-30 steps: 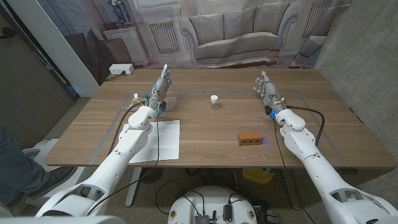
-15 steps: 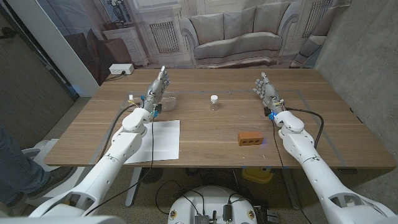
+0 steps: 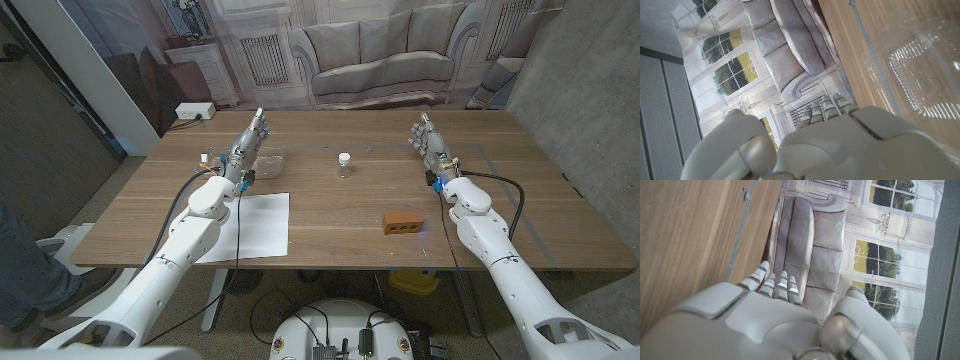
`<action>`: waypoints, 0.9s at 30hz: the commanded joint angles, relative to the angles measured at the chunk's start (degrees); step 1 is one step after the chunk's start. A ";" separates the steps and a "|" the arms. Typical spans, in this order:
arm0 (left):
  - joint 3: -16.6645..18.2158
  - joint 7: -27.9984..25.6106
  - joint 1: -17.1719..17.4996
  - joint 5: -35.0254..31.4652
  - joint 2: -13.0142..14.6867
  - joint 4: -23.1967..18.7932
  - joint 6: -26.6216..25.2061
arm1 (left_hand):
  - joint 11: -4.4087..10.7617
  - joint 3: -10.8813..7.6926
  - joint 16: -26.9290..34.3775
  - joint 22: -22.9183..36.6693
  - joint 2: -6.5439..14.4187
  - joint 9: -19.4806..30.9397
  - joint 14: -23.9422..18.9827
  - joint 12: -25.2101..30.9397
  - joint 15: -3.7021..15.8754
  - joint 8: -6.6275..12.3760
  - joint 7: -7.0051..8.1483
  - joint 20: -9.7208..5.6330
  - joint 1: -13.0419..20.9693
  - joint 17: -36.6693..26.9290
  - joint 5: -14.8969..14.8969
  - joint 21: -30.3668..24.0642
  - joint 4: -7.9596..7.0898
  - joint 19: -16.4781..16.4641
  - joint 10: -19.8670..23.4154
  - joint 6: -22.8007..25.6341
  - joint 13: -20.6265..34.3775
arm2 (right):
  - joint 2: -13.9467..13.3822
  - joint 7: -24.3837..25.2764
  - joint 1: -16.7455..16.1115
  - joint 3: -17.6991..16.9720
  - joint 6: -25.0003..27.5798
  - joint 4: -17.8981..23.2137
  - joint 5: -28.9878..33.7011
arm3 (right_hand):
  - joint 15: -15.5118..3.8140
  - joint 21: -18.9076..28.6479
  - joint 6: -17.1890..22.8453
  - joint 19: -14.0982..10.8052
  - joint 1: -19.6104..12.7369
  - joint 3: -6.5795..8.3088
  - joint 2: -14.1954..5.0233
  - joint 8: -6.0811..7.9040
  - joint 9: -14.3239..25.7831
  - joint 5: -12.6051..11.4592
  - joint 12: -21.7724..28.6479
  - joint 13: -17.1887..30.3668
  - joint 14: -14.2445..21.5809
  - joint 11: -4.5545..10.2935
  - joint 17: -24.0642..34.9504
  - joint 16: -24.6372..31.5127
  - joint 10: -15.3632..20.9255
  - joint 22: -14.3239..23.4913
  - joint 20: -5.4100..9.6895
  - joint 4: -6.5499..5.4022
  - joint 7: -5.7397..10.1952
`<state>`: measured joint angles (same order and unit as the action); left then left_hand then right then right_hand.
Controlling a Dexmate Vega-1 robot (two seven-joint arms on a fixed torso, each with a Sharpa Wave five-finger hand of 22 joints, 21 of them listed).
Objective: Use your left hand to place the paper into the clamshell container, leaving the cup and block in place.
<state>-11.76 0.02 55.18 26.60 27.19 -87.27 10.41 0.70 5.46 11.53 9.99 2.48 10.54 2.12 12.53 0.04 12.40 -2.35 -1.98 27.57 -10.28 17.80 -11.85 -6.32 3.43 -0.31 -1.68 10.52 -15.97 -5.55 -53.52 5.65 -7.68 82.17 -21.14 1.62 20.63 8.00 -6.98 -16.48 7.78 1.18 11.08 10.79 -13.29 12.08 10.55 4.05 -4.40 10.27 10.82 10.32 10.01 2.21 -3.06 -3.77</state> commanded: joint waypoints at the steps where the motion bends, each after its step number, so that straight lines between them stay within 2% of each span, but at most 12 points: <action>1: -0.47 -1.64 2.32 -0.12 1.92 -1.69 1.82 | -0.24 -0.14 0.50 0.24 0.18 0.12 -1.58 0.86 -0.10 0.40 -0.16 -1.71 1.03 -0.11 0.27 -0.68 0.57 -1.53 1.91 1.56 0.25 | 0.00 1.01 -0.18 0.59 -0.81 1.64 0.69 | -0.04 -0.17 1.10 -0.85 -0.21 0.19 -0.48 0.55 0.10 -0.17 0.39 0.08 0.74 -0.03 0.21 0.34 0.82 0.11 1.36 0.17 -0.12; 7: -0.96 -2.01 3.26 -0.11 2.77 -2.27 3.21 | -0.32 -0.08 0.65 0.26 0.33 0.14 -3.28 1.11 0.04 0.63 -0.33 -1.56 1.96 -0.13 0.25 -1.01 1.02 -3.20 3.66 3.20 0.27 | -0.29 2.08 -0.52 0.49 0.38 2.76 0.81 | -0.17 -0.30 1.28 -0.98 -0.36 0.27 -0.67 0.58 0.10 -0.17 0.49 0.08 0.88 0.03 0.19 0.33 1.11 0.12 1.42 0.25 -0.09; 19: -2.39 -3.48 4.47 -0.71 5.15 -4.13 4.34 | -0.38 -0.01 0.58 0.28 0.43 0.16 -4.03 1.21 0.17 0.69 -0.32 -1.28 2.50 -0.15 0.22 -0.98 1.26 -3.70 4.74 4.14 0.29 | -0.53 3.39 -1.43 0.15 0.16 4.12 0.89 | -0.23 -0.43 1.80 -1.62 -0.52 0.30 -0.90 0.69 0.11 -0.13 0.66 0.09 1.49 0.16 0.18 0.44 1.68 0.15 1.55 0.39 0.09; 27: -2.75 -6.19 6.61 -1.48 7.12 -7.14 3.73 | -0.34 0.07 0.50 0.29 0.48 0.17 -4.33 1.14 0.16 0.66 -0.26 -1.33 2.71 -0.16 0.17 -0.86 1.33 -3.72 5.00 4.51 0.31 | -0.79 3.85 -1.26 -0.13 1.26 3.77 0.49 | -0.24 -0.50 1.96 -1.78 -0.64 0.34 -1.01 0.72 0.11 -0.11 0.69 0.09 1.59 0.20 0.18 0.43 1.80 0.17 1.57 0.47 0.07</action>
<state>-13.82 -3.40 59.57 25.74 32.01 -91.43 14.16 0.41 5.54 11.97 9.99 2.86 10.53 -1.80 13.47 0.32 12.85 -2.56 -1.74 29.91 -10.28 17.80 -12.35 -5.29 -0.08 4.06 2.22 10.52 -16.47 -2.48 -54.66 5.94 -7.16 85.83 -20.35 1.42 20.34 9.33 -8.35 -17.16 8.01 0.50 11.27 10.79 -13.29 12.52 10.54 5.09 -4.19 10.26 10.99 11.76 10.00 2.34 -2.83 -3.68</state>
